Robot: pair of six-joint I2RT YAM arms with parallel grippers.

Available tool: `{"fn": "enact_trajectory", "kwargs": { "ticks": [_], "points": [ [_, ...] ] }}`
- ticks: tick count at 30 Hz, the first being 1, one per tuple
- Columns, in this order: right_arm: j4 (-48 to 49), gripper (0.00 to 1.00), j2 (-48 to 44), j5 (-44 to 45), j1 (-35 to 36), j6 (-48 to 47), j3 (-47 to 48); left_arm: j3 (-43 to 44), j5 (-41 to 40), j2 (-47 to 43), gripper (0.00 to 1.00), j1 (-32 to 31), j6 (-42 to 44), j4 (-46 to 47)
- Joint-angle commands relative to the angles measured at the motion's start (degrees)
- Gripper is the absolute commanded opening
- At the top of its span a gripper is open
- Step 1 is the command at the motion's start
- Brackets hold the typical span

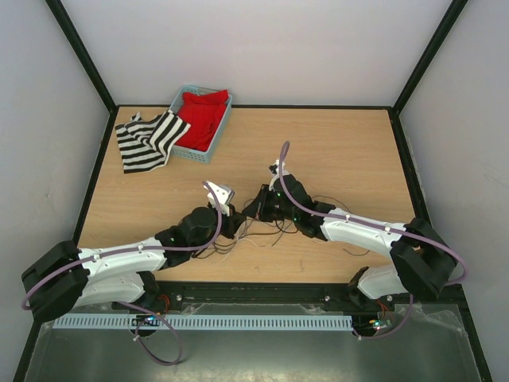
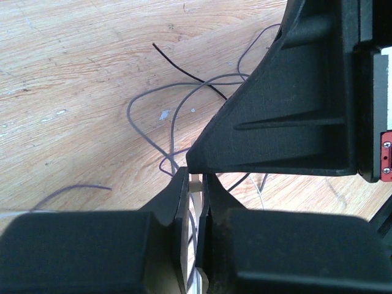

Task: Zip-tie the wires
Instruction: Tie the cable at the center of the board.

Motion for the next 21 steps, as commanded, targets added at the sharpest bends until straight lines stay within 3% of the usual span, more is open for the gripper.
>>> {"fn": "enact_trajectory", "kwargs": {
  "ticks": [1,13,21],
  "points": [
    [-0.06,0.0,0.21,2.09,-0.15,-1.23,1.19,0.92,-0.36,-0.34,0.05,-0.29,0.15,2.52],
    [-2.42,0.0,2.01,6.51,-2.47,-6.29,6.54,-2.65,-1.0,-1.92,0.0,-1.11,-1.26,2.55],
    [-3.44,0.0,2.1,2.92,-3.62,-8.28,7.38,-3.59,-2.37,-2.03,0.0,-1.42,-1.72,2.56]
  ]
}}
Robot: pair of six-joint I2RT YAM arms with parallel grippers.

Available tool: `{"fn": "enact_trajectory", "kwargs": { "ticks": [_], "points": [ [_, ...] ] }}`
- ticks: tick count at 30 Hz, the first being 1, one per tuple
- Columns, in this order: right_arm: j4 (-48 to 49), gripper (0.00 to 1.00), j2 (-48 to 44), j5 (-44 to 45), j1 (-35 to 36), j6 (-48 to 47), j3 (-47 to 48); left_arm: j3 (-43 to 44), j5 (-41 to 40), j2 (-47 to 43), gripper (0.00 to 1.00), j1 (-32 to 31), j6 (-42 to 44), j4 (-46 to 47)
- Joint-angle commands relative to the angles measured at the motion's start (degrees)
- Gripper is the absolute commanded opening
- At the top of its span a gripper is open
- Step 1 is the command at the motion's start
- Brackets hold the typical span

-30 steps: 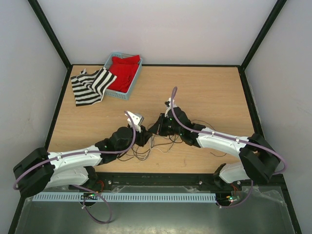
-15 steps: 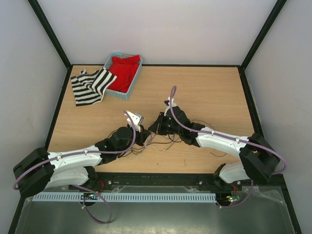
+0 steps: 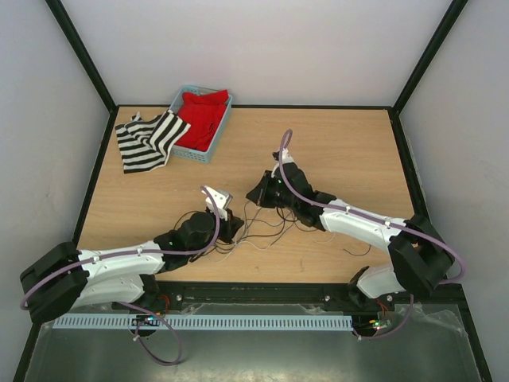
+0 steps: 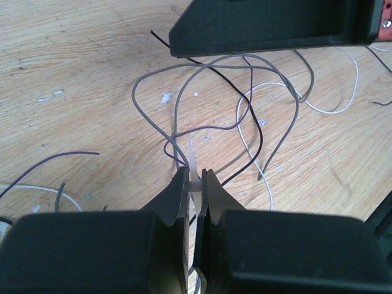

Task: Zip-tie the wires
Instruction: Tie the cable at the center of the board.

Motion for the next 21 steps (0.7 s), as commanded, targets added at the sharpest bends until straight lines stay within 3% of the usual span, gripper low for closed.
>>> {"fn": "enact_trajectory", "kwargs": {
  "ticks": [1,3,6,13,21],
  "points": [
    [-2.43,0.04,0.36,-3.48,-0.28,-2.74,2.4,-0.57,-1.86,-1.1,0.0,-0.37,-0.35,1.67],
    [-4.0,0.24,0.71,-6.5,-0.28,-3.37,2.9,-0.45,-1.92,-1.2,0.0,-0.38,-0.05,1.7],
    [-3.78,0.37,0.69,-10.11,-0.28,-2.45,1.35,-0.24,-1.58,-1.53,0.0,-0.38,0.94,1.77],
    [-1.87,0.4,2.02,-14.34,0.95,-0.67,-0.34,-0.07,-1.58,-2.04,0.0,-0.37,1.51,1.72],
    [-0.8,0.32,4.5,-15.37,2.15,1.13,-0.47,-0.13,-1.78,-2.36,0.0,-0.39,1.29,1.69]
  ]
}}
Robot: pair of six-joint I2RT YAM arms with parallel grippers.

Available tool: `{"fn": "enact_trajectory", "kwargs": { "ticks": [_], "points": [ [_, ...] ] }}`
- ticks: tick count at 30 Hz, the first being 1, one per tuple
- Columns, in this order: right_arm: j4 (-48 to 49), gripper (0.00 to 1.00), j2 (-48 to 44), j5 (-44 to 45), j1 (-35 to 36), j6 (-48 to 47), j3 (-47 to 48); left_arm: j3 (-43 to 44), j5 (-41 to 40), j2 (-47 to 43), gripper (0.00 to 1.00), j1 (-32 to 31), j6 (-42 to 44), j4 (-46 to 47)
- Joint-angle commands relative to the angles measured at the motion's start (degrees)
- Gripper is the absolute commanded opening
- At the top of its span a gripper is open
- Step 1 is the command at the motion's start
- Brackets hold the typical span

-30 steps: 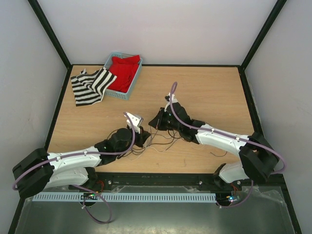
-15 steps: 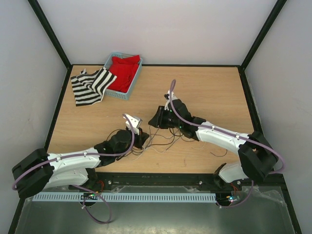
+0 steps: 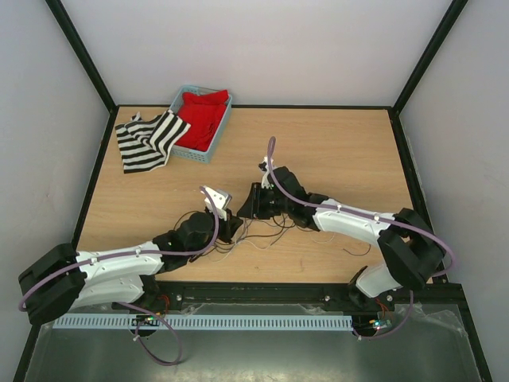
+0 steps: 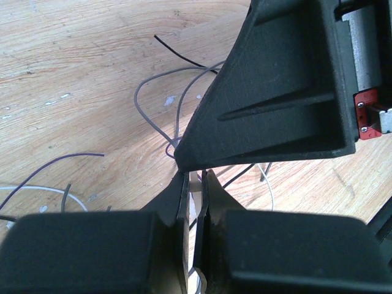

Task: Zip-tie the wires
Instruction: Tie the cable at the center of the board.

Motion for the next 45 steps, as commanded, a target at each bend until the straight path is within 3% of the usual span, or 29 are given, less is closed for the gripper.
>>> {"fn": "enact_trajectory", "kwargs": {
  "ticks": [1,11,17,28,42,45],
  "points": [
    [1.39,0.31,0.91,-1.72,0.72,1.84,-0.68,-0.07,-0.98,-1.39,0.0,-0.35,0.37,1.99],
    [3.02,0.25,1.36,-1.61,1.5,3.69,-2.69,-0.16,-2.79,-1.47,0.0,-0.35,-1.02,2.0],
    [2.78,0.0,1.43,-0.23,1.54,2.91,-2.47,-0.25,-3.3,-2.18,0.0,-0.28,-1.3,1.98],
    [-6.19,0.0,1.71,9.62,1.17,-9.71,6.69,-2.55,-2.63,-5.03,0.0,-0.32,-2.17,1.94],
    [-5.35,0.0,-0.58,5.7,-0.48,-8.65,5.85,-2.59,-3.11,-4.76,0.0,-0.3,-2.77,1.91],
    [-4.15,0.25,-1.88,2.35,-0.8,-7.68,4.54,-2.46,-3.97,-4.68,0.0,-0.27,-2.9,1.86]
  ]
}}
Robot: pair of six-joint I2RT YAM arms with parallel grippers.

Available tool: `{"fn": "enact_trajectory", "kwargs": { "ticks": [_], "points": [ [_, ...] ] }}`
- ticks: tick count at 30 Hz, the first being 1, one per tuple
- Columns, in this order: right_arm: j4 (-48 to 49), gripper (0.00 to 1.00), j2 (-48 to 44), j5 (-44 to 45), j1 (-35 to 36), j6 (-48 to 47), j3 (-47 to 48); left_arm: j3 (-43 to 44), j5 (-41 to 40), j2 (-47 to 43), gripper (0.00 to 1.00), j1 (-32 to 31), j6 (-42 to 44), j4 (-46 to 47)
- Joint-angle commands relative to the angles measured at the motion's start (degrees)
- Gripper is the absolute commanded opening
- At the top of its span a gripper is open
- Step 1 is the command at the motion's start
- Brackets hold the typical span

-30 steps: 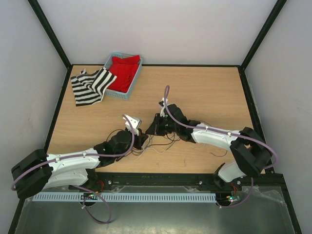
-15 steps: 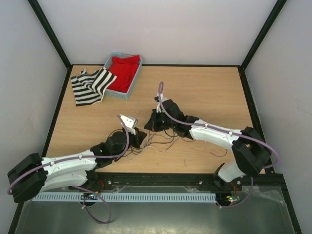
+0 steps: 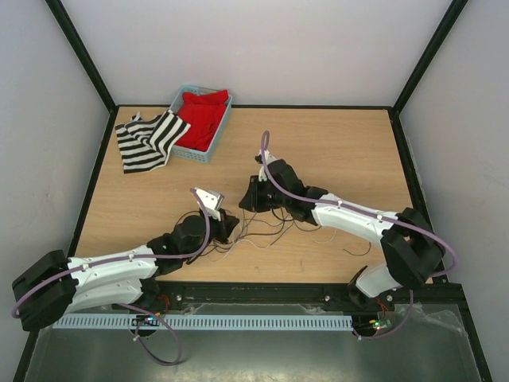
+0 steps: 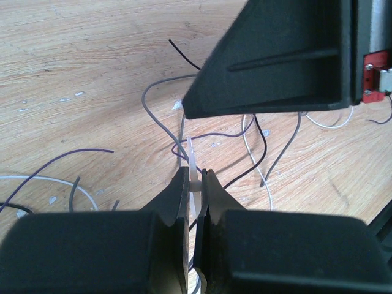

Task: Zip-tie the wires
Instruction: Tie the cable at the center of the board.

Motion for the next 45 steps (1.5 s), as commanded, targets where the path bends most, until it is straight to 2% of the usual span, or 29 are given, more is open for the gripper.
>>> {"fn": "enact_trajectory", "kwargs": {
  "ticks": [1,3,10,20,40,43,45],
  "points": [
    [1.53,0.31,-3.25,-4.85,-0.58,0.93,-1.96,0.11,-2.29,-0.16,0.0,-0.22,-0.81,1.87],
    [3.39,0.38,-4.61,-6.7,-0.62,0.55,-4.17,0.38,-3.18,-0.02,0.0,-0.17,-1.2,1.75],
    [20.77,0.4,-9.37,-11.72,0.19,3.63,-18.08,2.34,-5.71,0.86,0.0,-0.15,-4.41,-1.12],
    [33.41,0.45,-5.13,-12.87,4.5,3.35,-21.34,5.0,-6.66,0.98,0.0,-0.18,-6.73,-5.68],
    [36.9,0.46,2.16,-7.79,7.7,2.18,-20.26,6.73,-6.5,0.82,0.0,-0.2,-8.51,-8.55],
    [38.03,0.43,2.95,-7.08,8.1,2.93,-20.49,6.74,-6.45,0.82,0.0,-0.21,-8.81,-8.92],
    [38.58,0.33,3.2,-6.87,8.12,3.23,-20.55,6.79,-6.37,0.81,0.0,-0.15,-8.97,-9.01]
  ]
}}
